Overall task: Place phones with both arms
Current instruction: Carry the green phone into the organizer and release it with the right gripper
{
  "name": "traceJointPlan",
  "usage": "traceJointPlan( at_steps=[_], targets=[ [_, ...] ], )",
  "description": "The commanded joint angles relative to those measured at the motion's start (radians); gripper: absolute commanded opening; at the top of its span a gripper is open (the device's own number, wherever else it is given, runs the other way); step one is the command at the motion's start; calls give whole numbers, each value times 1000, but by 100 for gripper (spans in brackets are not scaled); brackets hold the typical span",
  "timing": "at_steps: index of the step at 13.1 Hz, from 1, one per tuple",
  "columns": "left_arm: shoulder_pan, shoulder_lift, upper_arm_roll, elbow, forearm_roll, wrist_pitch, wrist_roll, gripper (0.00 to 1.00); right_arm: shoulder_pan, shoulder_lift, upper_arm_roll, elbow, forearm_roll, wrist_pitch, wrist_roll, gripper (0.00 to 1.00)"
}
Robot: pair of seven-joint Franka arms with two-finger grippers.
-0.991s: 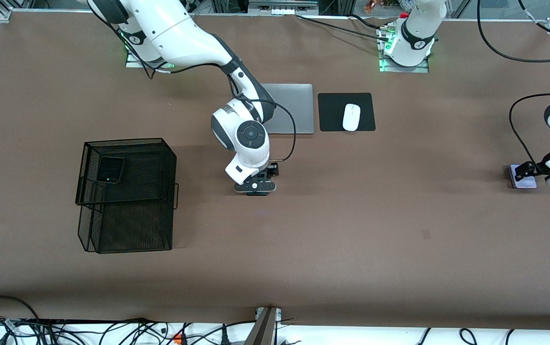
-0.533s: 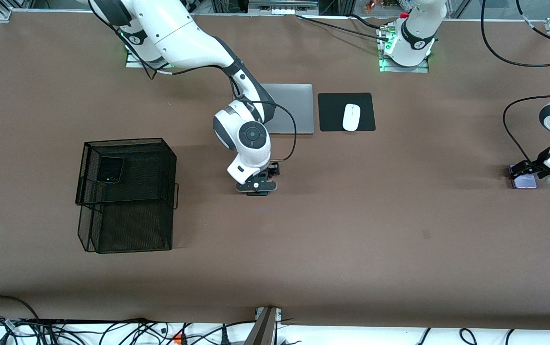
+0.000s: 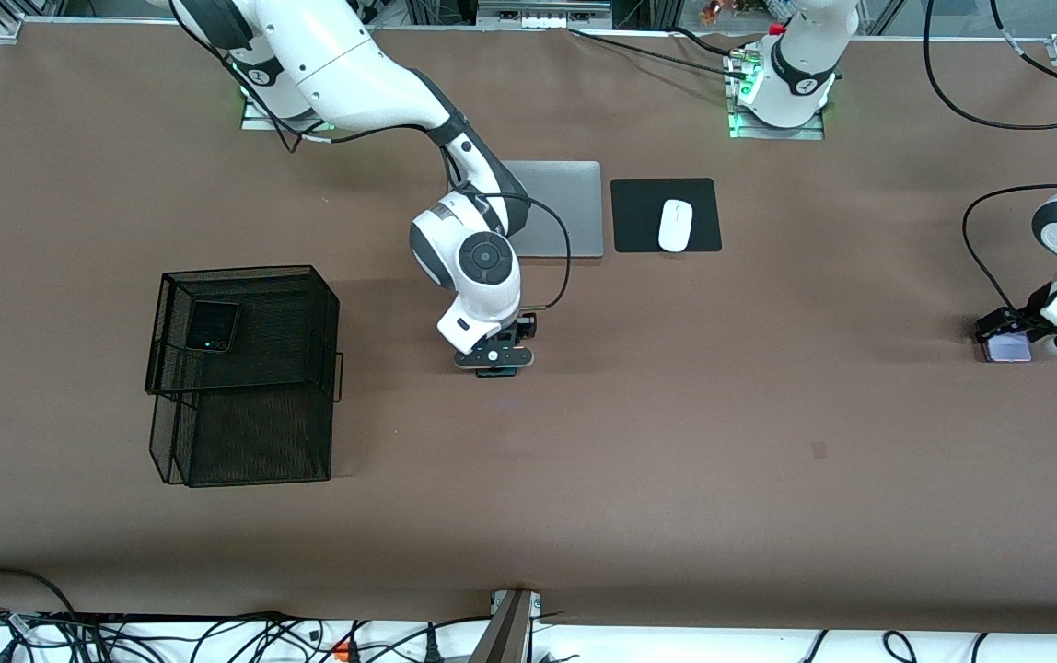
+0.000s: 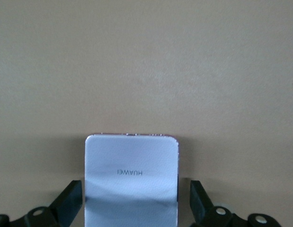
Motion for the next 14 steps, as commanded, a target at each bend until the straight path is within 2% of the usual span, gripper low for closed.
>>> traceJointPlan(
  at_steps=[1, 3, 8, 9, 11, 13, 14],
  targets=[
    [15, 2, -10, -6, -30, 13, 20, 100, 6, -16, -9, -5, -5, 6, 6, 0],
    [18, 10, -10, -5, -30, 13, 22, 100, 4, -42, -16, -4, -10, 0, 4, 0],
    [19, 36, -10, 3, -29, 28, 26, 100, 0, -159, -93, -1, -7, -75, -12, 0],
    [19, 38, -10, 4, -29, 28, 26, 91, -2, -183, -117, -1, -5, -102, -17, 0],
    [18, 39, -10, 6, -29, 28, 26, 55, -19, -244, -165, -1, 1, -190, -54, 0],
    [9, 38, -10, 10, -26, 23, 15, 22, -93, -307, -168, -2, 5, -300, -200, 0],
    [4, 38, -10, 32, -18, 10, 15, 13, -136, -337, -168, -4, 14, -343, -269, 0]
  ],
)
